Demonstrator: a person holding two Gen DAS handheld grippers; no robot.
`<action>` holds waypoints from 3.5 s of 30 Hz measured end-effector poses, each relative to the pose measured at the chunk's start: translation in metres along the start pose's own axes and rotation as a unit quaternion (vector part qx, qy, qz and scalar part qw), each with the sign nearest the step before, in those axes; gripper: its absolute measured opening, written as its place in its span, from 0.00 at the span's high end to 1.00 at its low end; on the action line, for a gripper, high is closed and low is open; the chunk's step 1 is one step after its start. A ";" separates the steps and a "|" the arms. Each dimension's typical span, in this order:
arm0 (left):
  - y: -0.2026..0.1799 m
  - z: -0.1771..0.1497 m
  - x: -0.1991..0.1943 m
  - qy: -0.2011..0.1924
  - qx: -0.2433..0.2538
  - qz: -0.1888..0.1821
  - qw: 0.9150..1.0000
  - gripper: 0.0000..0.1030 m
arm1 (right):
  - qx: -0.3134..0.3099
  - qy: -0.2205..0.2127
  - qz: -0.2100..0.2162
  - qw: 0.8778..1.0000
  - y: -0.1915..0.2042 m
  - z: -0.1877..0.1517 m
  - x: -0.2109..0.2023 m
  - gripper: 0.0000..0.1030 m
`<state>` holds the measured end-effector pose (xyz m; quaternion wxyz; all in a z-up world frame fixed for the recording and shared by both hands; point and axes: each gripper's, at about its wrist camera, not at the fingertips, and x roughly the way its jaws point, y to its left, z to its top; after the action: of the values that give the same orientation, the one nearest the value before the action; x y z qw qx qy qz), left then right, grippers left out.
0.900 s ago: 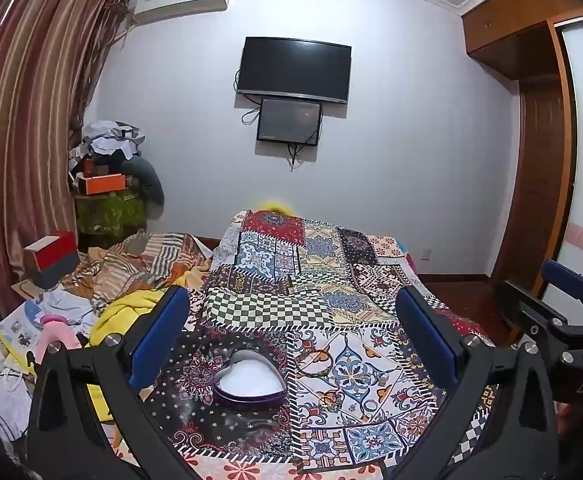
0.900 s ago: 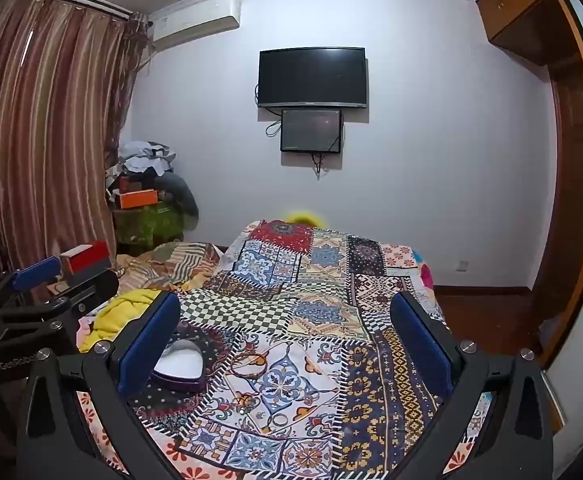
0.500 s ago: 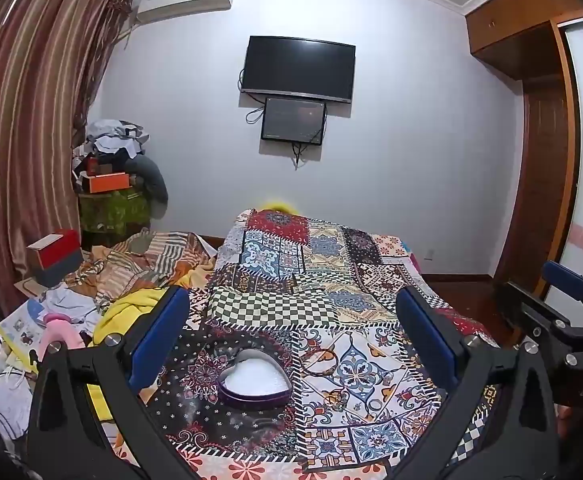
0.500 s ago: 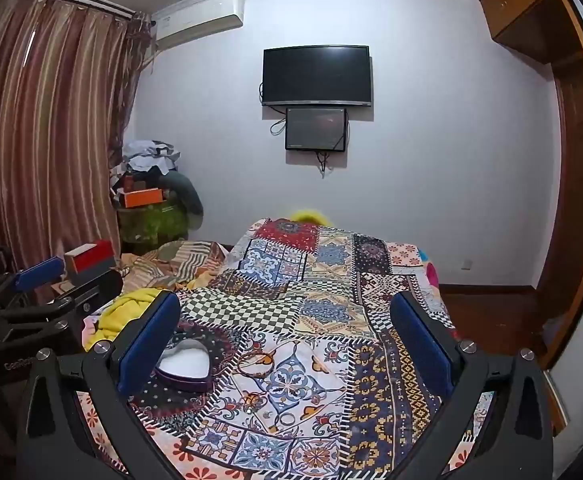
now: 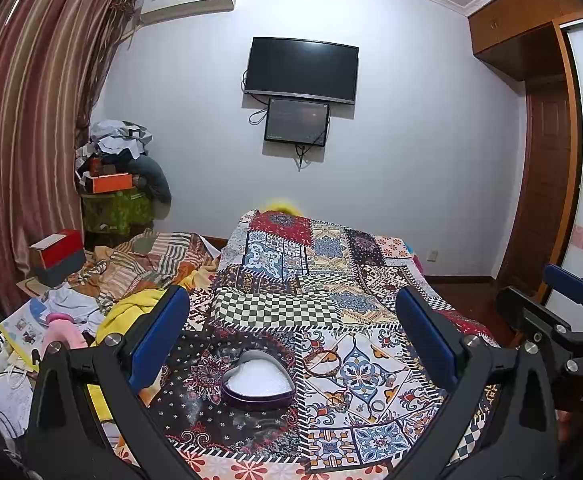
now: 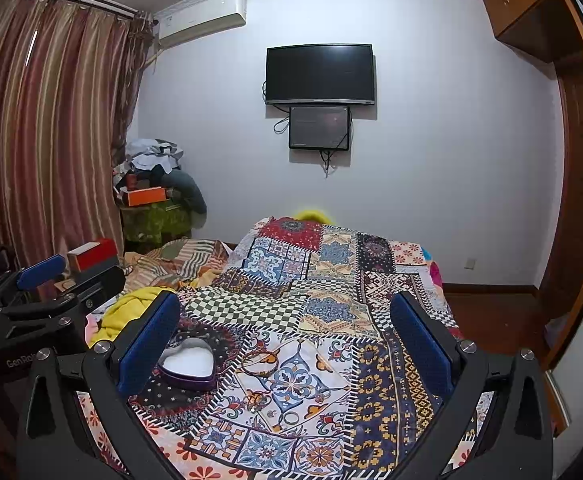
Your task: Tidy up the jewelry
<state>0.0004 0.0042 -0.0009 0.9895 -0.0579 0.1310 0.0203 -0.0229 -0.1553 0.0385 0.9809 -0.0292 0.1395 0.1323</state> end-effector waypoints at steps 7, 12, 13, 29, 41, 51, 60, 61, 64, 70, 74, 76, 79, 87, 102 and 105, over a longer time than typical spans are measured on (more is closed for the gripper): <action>0.000 0.000 0.000 -0.001 0.000 0.001 1.000 0.00 | -0.002 0.000 0.003 1.000 -0.003 -0.001 0.002 0.00; 0.001 -0.001 -0.001 -0.001 -0.001 0.001 1.000 0.00 | -0.001 0.000 0.004 1.000 -0.005 -0.002 0.002 0.00; 0.001 0.000 0.000 -0.001 -0.001 0.001 1.000 0.00 | -0.001 0.000 0.004 1.000 -0.005 -0.002 0.003 0.00; 0.001 -0.002 -0.001 0.000 -0.002 0.000 1.000 0.00 | -0.002 0.001 0.003 1.000 -0.006 -0.003 0.005 0.00; 0.001 -0.001 -0.001 -0.001 -0.002 0.001 1.000 0.00 | -0.002 0.001 0.004 1.000 -0.007 -0.002 0.005 0.00; 0.002 -0.001 -0.002 0.001 -0.004 0.003 1.000 0.00 | -0.001 0.009 0.004 1.000 -0.011 -0.005 0.010 0.00; 0.008 -0.005 0.015 0.026 -0.009 0.013 1.000 0.00 | -0.001 0.034 -0.005 0.999 -0.018 -0.018 0.031 0.00; 0.009 -0.006 0.020 0.031 -0.009 0.016 0.999 0.00 | -0.001 0.036 -0.005 0.999 -0.019 -0.018 0.032 0.00; 0.012 -0.013 0.035 0.055 -0.009 0.029 0.998 0.00 | -0.002 0.051 -0.015 0.999 -0.025 -0.026 0.043 0.00; 0.016 -0.036 0.078 0.131 0.003 0.039 0.991 0.00 | -0.013 0.109 -0.050 0.993 -0.048 -0.057 0.078 0.00; 0.013 -0.060 0.104 0.187 0.016 0.024 0.982 0.00 | -0.022 0.148 -0.058 0.987 -0.055 -0.077 0.093 0.00; 0.009 -0.071 0.114 0.206 0.024 0.016 0.978 0.00 | -0.027 0.178 -0.058 0.982 -0.058 -0.090 0.102 0.00; 0.003 -0.086 0.128 0.235 0.035 0.000 0.971 0.00 | -0.038 0.212 -0.055 0.975 -0.060 -0.103 0.111 0.00; -0.014 -0.117 0.155 0.292 0.050 -0.047 0.954 0.09 | -0.021 0.259 -0.010 0.966 -0.066 -0.117 0.127 0.00; -0.029 -0.144 0.176 0.348 0.048 -0.114 0.929 0.44 | -0.001 0.345 0.120 0.931 -0.062 -0.142 0.169 0.29; -0.029 -0.146 0.180 0.356 0.042 -0.124 0.925 0.56 | -0.012 0.350 0.124 0.928 -0.061 -0.143 0.174 0.38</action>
<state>0.1384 -0.0374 -0.1852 0.8736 -0.0353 0.4675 -0.1303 0.1163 -0.1841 -0.1465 0.8450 -0.0684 0.4752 0.2358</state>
